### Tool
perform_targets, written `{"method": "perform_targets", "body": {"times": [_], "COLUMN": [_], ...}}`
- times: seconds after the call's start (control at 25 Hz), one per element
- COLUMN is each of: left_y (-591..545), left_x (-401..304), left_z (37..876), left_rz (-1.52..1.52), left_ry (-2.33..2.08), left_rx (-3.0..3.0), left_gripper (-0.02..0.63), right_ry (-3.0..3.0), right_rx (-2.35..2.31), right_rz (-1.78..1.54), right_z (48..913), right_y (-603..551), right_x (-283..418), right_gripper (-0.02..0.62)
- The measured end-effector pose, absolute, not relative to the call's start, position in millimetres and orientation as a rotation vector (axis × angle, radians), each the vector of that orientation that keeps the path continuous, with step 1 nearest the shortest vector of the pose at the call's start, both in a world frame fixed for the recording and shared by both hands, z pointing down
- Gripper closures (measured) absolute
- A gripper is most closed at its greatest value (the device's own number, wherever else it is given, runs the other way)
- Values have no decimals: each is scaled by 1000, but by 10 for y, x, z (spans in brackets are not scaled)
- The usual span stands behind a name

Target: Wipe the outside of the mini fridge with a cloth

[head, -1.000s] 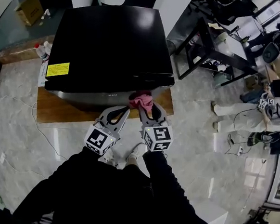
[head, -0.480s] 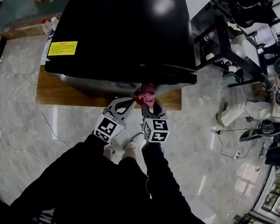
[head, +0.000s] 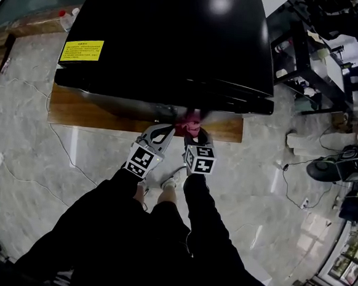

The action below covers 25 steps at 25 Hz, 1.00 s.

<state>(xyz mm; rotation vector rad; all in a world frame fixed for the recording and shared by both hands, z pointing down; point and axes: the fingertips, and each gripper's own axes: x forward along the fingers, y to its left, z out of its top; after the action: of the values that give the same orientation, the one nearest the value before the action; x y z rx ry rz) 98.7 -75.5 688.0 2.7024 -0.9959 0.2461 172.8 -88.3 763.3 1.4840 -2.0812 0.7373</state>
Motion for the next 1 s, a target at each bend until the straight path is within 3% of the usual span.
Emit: {"method": "perform_targets", "body": {"times": [0.28, 0.44, 1.0], "left_y": [-695, -574, -242], "left_x": [820, 699, -450], "left_z": [6951, 6801, 5011], "left_rz": [277, 282, 88], "left_ry": [-1036, -1033, -1243], "left_rx": [2659, 2649, 2692], "left_gripper": [600, 600, 600], "right_ry": [-2002, -2024, -2540], "right_rx": [1443, 1436, 1421], "right_rz": [813, 824, 348], "right_z": [8137, 7950, 4822], "right_y": [-858, -661, -212], "right_x": [1777, 1782, 277], "right_gripper": [445, 446, 443]}}
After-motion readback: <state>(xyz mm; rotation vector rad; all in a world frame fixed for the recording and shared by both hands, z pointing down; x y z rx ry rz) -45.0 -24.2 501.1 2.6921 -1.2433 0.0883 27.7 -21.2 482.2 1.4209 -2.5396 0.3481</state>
